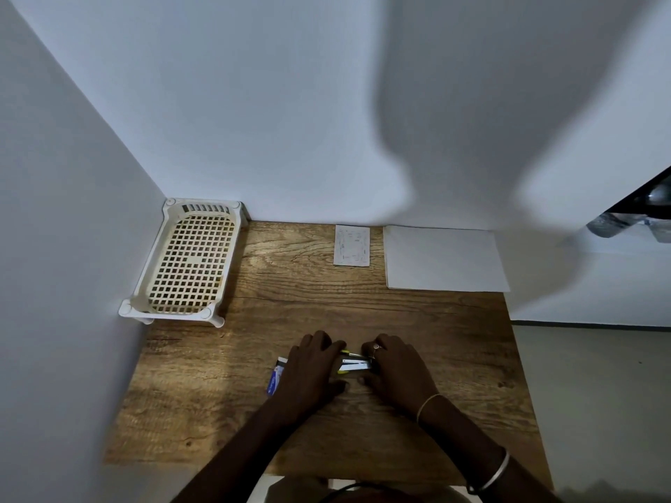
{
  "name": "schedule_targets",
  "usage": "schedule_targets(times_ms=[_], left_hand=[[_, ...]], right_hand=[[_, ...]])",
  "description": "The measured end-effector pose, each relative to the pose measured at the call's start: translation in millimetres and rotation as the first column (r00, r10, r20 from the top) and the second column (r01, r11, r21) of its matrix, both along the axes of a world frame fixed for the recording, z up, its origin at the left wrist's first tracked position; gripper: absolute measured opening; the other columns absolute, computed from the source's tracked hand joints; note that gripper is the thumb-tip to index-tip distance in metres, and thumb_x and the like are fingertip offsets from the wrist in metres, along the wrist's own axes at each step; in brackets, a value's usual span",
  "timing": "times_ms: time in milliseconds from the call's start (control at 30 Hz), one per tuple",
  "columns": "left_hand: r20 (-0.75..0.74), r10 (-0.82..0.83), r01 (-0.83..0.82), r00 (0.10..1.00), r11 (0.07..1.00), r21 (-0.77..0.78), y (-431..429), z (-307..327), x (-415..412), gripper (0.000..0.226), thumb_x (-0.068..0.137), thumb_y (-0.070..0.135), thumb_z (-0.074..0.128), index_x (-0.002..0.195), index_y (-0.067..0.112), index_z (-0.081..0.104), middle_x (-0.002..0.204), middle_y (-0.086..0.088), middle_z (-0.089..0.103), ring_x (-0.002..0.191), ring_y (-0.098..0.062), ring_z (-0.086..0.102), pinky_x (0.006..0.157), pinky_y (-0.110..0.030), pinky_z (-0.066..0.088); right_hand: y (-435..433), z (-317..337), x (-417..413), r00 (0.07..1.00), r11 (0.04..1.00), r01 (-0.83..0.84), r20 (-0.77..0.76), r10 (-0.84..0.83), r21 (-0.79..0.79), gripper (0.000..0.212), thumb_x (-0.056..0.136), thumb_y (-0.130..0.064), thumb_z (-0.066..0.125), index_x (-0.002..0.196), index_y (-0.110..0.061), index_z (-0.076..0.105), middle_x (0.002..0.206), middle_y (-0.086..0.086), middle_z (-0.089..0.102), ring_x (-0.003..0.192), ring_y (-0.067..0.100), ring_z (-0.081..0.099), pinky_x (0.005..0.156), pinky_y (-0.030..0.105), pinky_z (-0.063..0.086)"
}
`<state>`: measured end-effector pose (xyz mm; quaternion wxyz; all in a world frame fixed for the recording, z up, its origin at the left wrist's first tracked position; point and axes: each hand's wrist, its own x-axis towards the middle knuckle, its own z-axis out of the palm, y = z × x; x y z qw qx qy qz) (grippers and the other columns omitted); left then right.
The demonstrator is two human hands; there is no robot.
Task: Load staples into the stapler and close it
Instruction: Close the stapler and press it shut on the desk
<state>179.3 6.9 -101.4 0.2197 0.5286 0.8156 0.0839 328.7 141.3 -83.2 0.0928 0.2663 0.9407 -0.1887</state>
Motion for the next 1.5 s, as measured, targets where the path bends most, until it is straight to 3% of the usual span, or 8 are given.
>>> schedule_targets(times_ms=[333, 600, 1500], left_hand=[[0.01, 0.005, -0.005, 1.0, 1.0, 0.018, -3.2, 1.1, -0.2, 0.076, 0.077, 0.056, 0.074, 0.143, 0.033, 0.044, 0.148, 0.001, 0.04, 0.128, -0.021, 0.041, 0.098, -0.037, 0.039], [0.016, 0.011, -0.01, 1.0, 0.999, -0.032, -5.3, 3.6, 0.8, 0.086, 0.081, 0.057, 0.072, 0.153, 0.033, 0.033, 0.164, -0.002, 0.024, 0.147, -0.024, 0.024, 0.115, -0.042, 0.03], [0.005, -0.035, 0.035, 0.999, 0.999, -0.04, -21.9, 16.3, 0.5, 0.09, 0.087, 0.056, 0.065, 0.16, 0.034, 0.017, 0.17, 0.001, 0.01, 0.155, -0.024, 0.008, 0.122, -0.043, 0.02]], right_hand=[[2.1, -1.3, 7.8, 0.999, 0.999, -0.03, 0.025, 0.029, 0.015, 0.054, 0.082, -0.047, 0.065, 0.132, -0.03, 0.053, 0.13, -0.004, 0.053, 0.118, 0.019, 0.05, 0.092, 0.036, 0.045], [0.6, -3.9, 13.1, 1.0, 1.0, -0.015, 0.016, 0.015, 0.0, 0.06, 0.081, -0.051, 0.065, 0.136, -0.03, 0.051, 0.136, -0.004, 0.051, 0.122, 0.019, 0.049, 0.095, 0.038, 0.045], [-6.4, -13.3, 40.3, 0.993, 0.993, 0.108, 0.048, -0.111, 0.051, 0.077, 0.085, -0.065, 0.054, 0.149, -0.026, 0.036, 0.156, 0.001, 0.036, 0.14, 0.021, 0.036, 0.107, 0.037, 0.039]])
